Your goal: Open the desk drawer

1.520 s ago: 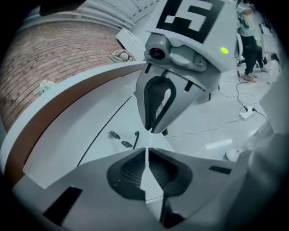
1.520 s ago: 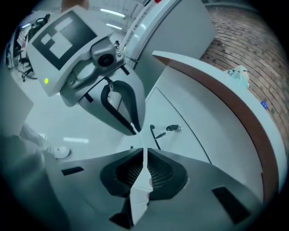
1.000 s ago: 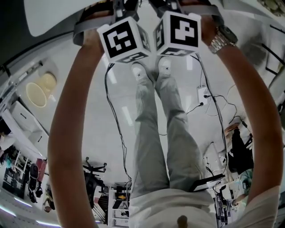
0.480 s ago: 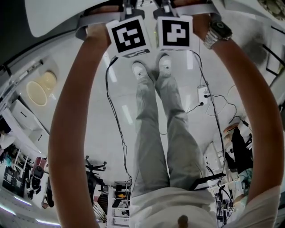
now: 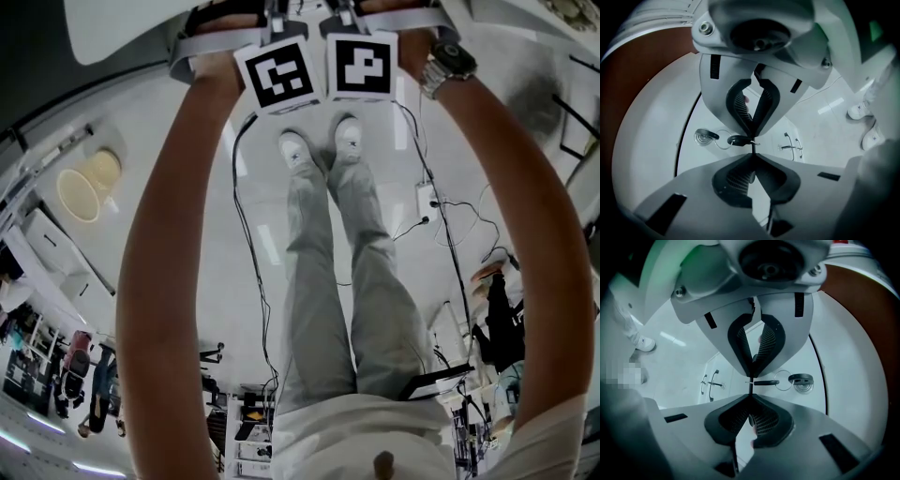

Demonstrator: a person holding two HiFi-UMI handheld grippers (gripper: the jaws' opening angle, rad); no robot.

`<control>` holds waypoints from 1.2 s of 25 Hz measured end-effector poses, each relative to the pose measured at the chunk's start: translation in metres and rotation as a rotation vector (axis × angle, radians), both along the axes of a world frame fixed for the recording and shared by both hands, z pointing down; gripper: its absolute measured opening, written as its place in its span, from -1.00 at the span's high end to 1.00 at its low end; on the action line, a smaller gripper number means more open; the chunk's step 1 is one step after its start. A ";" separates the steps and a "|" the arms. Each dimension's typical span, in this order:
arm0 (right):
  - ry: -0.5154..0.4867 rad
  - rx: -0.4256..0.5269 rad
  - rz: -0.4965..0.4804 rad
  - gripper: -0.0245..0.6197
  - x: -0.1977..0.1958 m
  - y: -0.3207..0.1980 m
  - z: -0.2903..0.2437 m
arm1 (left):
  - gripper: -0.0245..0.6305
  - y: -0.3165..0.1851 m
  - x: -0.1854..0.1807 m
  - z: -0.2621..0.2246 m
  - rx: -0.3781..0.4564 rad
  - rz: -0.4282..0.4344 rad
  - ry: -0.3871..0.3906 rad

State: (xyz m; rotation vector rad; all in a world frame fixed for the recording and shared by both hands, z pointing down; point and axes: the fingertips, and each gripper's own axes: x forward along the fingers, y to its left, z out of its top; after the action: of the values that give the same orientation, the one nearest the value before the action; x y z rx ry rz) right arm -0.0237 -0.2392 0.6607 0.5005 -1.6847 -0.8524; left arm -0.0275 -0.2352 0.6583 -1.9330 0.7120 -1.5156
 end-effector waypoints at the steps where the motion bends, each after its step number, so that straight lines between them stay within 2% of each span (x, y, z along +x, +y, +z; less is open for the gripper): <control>1: -0.003 -0.005 -0.001 0.81 0.000 0.001 -0.001 | 0.85 0.000 0.000 -0.001 -0.005 -0.002 0.005; 10: -0.043 -0.034 -0.020 0.81 0.002 0.031 -0.004 | 0.86 0.030 0.003 -0.004 -0.025 0.016 0.038; 17: -0.036 -0.050 -0.026 0.81 0.008 0.055 -0.003 | 0.86 0.055 0.006 -0.002 -0.082 0.002 0.054; 25: -0.037 -0.081 -0.047 0.81 0.011 0.091 -0.001 | 0.86 0.091 0.006 0.002 -0.102 0.039 0.033; 30: -0.033 -0.078 -0.049 0.81 0.013 0.101 -0.001 | 0.86 0.102 0.006 0.002 -0.116 0.028 0.034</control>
State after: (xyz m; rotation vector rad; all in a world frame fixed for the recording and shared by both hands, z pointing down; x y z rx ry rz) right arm -0.0103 -0.1378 0.6594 0.4240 -1.7594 -0.8145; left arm -0.0214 -0.1337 0.6598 -2.0505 0.6212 -1.5405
